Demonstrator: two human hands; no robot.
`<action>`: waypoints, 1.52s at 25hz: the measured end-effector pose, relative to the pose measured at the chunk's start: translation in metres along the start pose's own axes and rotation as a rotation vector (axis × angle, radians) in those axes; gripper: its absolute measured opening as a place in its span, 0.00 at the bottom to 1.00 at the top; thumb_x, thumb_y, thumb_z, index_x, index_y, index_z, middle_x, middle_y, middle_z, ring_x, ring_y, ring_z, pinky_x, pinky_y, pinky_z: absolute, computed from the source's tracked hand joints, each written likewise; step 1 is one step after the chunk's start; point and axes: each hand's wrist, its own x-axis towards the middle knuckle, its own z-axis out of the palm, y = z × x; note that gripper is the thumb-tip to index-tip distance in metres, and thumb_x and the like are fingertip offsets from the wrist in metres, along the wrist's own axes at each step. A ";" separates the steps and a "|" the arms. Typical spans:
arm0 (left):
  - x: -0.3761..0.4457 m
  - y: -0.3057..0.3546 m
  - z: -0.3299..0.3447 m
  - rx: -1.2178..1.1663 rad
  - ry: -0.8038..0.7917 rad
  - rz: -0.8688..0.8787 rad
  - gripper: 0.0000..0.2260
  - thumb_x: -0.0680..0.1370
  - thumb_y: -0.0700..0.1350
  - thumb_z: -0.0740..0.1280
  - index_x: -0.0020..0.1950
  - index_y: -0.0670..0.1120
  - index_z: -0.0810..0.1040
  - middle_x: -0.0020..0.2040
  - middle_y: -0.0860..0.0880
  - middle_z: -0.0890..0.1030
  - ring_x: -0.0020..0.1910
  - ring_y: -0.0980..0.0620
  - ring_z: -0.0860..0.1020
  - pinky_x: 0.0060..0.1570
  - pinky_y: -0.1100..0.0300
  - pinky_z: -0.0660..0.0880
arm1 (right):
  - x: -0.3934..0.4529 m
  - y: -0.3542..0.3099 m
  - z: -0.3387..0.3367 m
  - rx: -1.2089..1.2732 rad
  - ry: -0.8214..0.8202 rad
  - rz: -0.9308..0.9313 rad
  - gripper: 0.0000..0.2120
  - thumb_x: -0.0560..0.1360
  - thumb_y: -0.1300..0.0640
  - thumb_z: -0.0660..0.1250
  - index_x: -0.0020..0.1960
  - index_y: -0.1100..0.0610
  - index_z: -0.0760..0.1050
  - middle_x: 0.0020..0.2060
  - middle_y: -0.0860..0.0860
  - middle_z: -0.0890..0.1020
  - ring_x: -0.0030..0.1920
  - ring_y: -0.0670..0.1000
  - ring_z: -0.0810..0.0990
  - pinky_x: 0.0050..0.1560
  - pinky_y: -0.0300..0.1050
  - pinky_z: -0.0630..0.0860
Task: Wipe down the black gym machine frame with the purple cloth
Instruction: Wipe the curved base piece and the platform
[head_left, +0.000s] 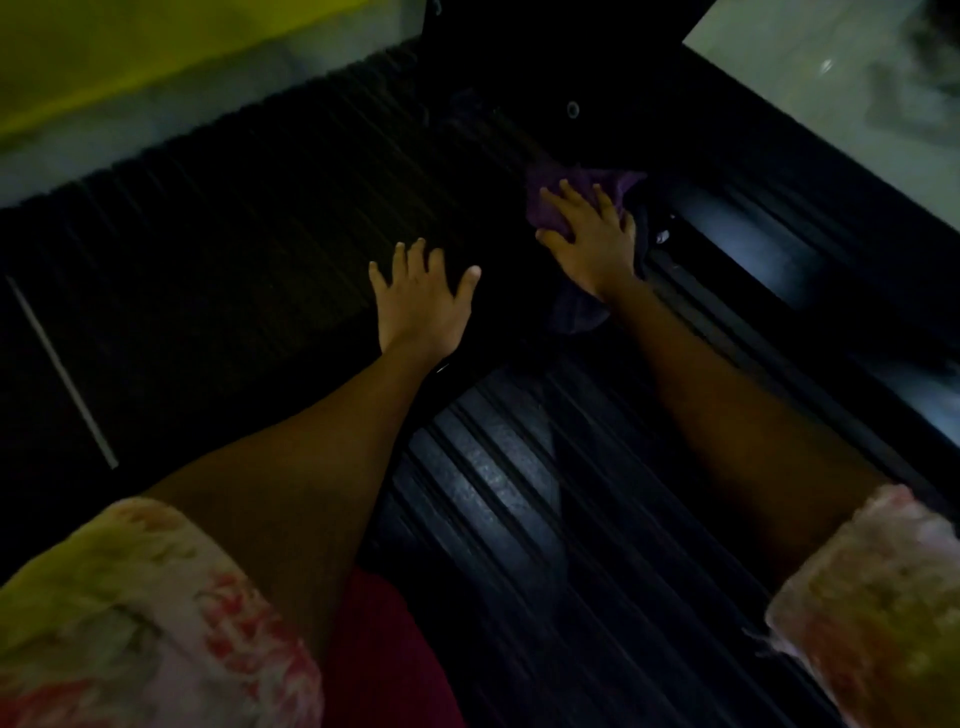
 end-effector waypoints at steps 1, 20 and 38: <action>0.000 0.000 0.000 -0.003 0.003 0.002 0.29 0.82 0.61 0.47 0.75 0.43 0.61 0.77 0.43 0.58 0.77 0.46 0.51 0.73 0.42 0.45 | -0.007 0.002 0.002 0.005 -0.006 -0.039 0.25 0.80 0.44 0.57 0.75 0.42 0.57 0.76 0.42 0.55 0.77 0.52 0.47 0.72 0.59 0.41; 0.002 -0.001 -0.002 -0.027 -0.019 0.001 0.29 0.81 0.62 0.47 0.75 0.46 0.60 0.77 0.46 0.59 0.77 0.48 0.52 0.74 0.44 0.48 | 0.039 0.029 -0.014 -0.033 0.020 0.260 0.28 0.82 0.44 0.49 0.78 0.52 0.46 0.78 0.48 0.48 0.77 0.56 0.43 0.73 0.58 0.41; 0.003 -0.002 0.000 -0.023 0.009 0.002 0.28 0.81 0.62 0.48 0.73 0.45 0.63 0.74 0.47 0.64 0.75 0.48 0.57 0.73 0.45 0.52 | 0.082 0.061 -0.041 -0.148 -0.051 0.036 0.27 0.82 0.47 0.52 0.78 0.47 0.49 0.77 0.45 0.49 0.77 0.54 0.47 0.74 0.55 0.46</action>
